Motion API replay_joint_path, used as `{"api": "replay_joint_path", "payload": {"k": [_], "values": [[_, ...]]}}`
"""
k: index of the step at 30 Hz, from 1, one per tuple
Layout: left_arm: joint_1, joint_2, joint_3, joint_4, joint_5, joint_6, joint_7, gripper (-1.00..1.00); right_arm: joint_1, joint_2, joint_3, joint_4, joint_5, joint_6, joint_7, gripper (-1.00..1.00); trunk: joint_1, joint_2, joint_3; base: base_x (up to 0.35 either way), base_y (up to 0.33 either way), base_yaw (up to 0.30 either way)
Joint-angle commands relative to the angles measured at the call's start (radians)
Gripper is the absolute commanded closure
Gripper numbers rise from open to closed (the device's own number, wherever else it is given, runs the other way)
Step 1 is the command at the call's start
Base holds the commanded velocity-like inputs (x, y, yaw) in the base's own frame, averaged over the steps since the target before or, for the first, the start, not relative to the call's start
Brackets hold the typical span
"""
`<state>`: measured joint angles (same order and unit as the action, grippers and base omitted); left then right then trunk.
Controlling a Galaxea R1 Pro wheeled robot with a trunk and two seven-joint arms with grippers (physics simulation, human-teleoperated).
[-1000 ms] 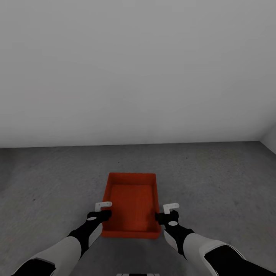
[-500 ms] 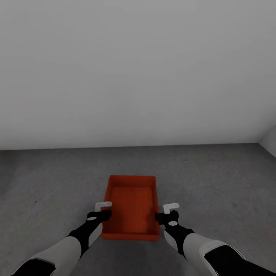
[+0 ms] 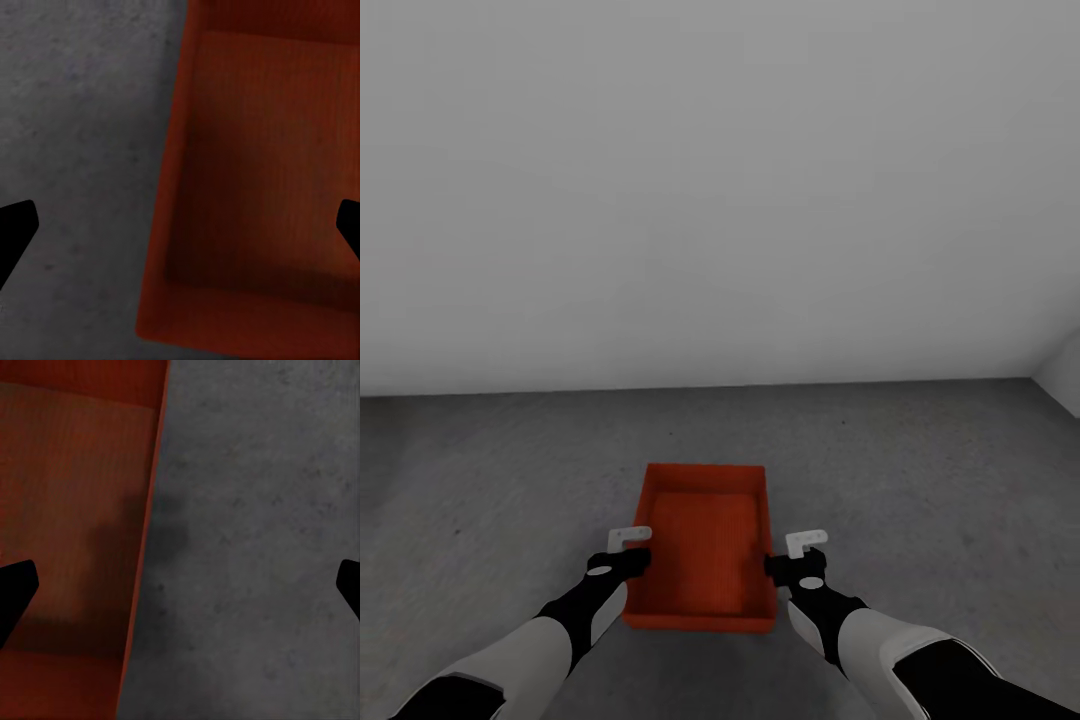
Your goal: Move the two storage containers from the living room to the garage. In the garage, place one container on the floor and stack the other container on top of it (either order is fine).
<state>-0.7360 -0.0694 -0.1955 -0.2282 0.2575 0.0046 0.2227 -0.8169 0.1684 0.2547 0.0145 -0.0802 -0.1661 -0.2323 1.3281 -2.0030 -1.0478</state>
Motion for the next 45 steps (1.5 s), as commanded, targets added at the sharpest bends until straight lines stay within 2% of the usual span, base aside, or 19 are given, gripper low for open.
{"api": "replay_joint_path", "payload": {"k": [1,21,25,32,45], "values": [[0.0,0.0,-0.009,-0.001,0.009,0.0,0.006,-1.0,-0.001,0.0,0.008,0.002,-0.008,-0.004,-0.003,-1.0,-0.004,0.007,0.003,0.0,0.0,0.0],[0.0,-0.001,-0.008,-0.003,0.009,0.0,0.003,-1.0,-0.001,0.003,0.009,0.002,-0.008,-0.004,-0.002,-1.0,-0.081,0.147,0.065,0.0,0.0,0.0],[0.0,-0.012,-0.008,-0.008,0.008,-0.002,0.009,-1.0,0.0,0.002,0.009,0.0,-0.007,-0.004,-0.002,-1.0,-0.096,0.175,0.078,0.0,0.0,0.0],[0.0,-0.045,-0.01,-0.011,0.009,-0.004,0.041,-1.0,0.0,0.002,0.008,-0.001,-0.01,-0.009,-0.006,-1.0,-0.123,0.224,0.1,0.0,0.0,0.0],[0.0,-0.046,-0.012,-0.006,0.009,-0.005,0.059,-1.0,0.0,0.002,0.008,-0.001,-0.011,-0.01,-0.006,-1.0,-0.173,0.315,0.14,0.0,0.0,0.0]]}}
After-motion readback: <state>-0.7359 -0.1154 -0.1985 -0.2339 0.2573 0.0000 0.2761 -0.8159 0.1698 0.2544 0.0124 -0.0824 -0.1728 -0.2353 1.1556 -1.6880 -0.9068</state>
